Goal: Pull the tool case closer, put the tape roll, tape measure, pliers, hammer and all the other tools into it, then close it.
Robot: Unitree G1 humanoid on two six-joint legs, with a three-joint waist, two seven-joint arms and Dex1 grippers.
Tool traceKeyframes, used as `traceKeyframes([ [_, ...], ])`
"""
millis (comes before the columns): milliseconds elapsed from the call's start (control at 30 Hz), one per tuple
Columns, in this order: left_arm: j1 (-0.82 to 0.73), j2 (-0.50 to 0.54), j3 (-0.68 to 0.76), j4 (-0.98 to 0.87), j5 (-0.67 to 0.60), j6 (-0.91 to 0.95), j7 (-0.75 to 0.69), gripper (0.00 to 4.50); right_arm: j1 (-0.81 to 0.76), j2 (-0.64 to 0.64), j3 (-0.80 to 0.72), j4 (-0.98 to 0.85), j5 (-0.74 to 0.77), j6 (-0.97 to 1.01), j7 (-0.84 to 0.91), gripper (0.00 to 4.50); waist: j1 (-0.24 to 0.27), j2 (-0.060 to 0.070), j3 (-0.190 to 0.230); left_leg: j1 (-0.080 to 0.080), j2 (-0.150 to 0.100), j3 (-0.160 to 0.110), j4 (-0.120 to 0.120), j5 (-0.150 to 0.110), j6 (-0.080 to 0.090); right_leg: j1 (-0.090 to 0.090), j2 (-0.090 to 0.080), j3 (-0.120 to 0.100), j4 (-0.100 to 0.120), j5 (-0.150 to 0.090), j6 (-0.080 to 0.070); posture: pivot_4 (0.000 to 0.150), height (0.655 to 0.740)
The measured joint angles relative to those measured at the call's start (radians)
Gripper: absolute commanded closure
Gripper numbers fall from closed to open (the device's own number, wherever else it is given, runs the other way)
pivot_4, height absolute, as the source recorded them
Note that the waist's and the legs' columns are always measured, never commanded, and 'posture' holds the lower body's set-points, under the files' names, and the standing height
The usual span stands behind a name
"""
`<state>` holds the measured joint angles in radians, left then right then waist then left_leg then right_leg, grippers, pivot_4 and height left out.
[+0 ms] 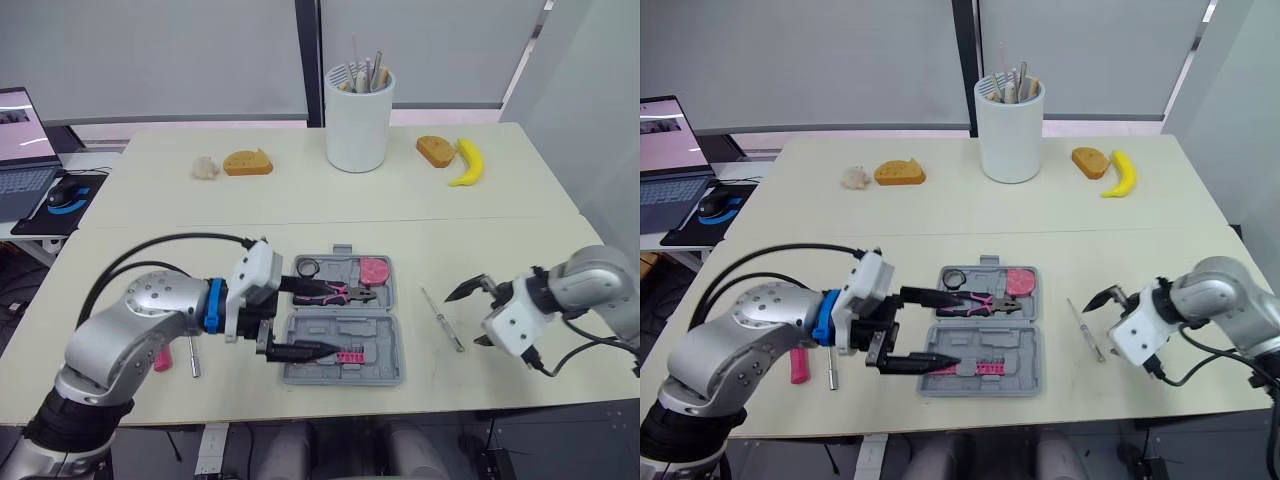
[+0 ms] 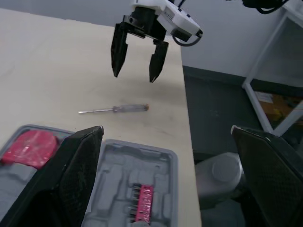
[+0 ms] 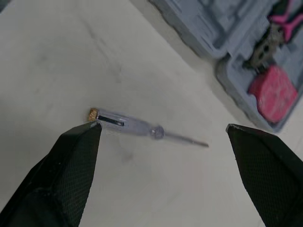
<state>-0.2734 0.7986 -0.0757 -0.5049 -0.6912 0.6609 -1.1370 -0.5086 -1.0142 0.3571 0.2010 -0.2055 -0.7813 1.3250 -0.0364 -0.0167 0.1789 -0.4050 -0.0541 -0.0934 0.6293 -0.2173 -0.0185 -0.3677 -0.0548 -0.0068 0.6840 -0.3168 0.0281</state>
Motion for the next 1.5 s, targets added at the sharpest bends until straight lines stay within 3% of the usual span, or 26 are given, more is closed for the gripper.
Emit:
traceKeyframes([
  [333, 0.069, -0.019, -0.027, -0.001, 0.056, -0.060, 0.030, 0.00, -0.246, 0.109, 0.192, 0.299, -0.410, -0.352, -0.192, 0.03, 0.008, 0.000, 0.000, 0.001, -0.001, 0.000, 0.000, 0.002, -0.004, 0.000, 0.000, 0.005, 0.000, 0.000, 0.000, 0.150, 0.7400],
  [633, 0.103, -0.022, -0.029, -0.021, 0.075, -0.062, 0.080, 0.00, -0.340, 0.182, 0.304, 0.370, -0.559, -0.421, -0.267, 0.03, 0.005, 0.000, 0.000, 0.002, -0.001, 0.002, 0.000, 0.002, -0.004, 0.000, 0.000, 0.007, 0.002, 0.000, 0.000, 0.150, 0.7400],
  [867, 0.112, -0.023, -0.029, -0.031, 0.081, -0.062, 0.094, 0.00, -0.371, 0.199, 0.351, 0.414, -0.628, -0.406, -0.297, 2.14, 0.006, -0.002, -0.001, 0.006, -0.001, 0.008, 0.000, 0.002, -0.004, 0.000, 0.000, 0.013, 0.005, 0.000, 0.000, 0.150, 0.7400],
  [1333, 0.100, -0.028, -0.046, -0.024, 0.105, -0.086, 0.086, 0.00, -0.342, 0.174, 0.342, 0.441, -0.590, -0.340, -0.316, 4.08, 0.003, -0.008, -0.004, 0.008, 0.001, 0.012, 0.000, 0.000, 0.000, 0.000, 0.001, 0.018, 0.006, 0.000, 0.000, 0.150, 0.7400],
  [1500, 0.079, -0.033, -0.052, -0.004, 0.108, -0.092, 0.076, 0.00, -0.302, 0.147, 0.328, 0.391, -0.538, -0.293, -0.286, 4.15, 0.005, -0.008, -0.004, 0.008, 0.001, 0.012, 0.000, 0.000, 0.000, -0.001, 0.001, 0.018, 0.007, 0.000, 0.000, 0.150, 0.7400],
])
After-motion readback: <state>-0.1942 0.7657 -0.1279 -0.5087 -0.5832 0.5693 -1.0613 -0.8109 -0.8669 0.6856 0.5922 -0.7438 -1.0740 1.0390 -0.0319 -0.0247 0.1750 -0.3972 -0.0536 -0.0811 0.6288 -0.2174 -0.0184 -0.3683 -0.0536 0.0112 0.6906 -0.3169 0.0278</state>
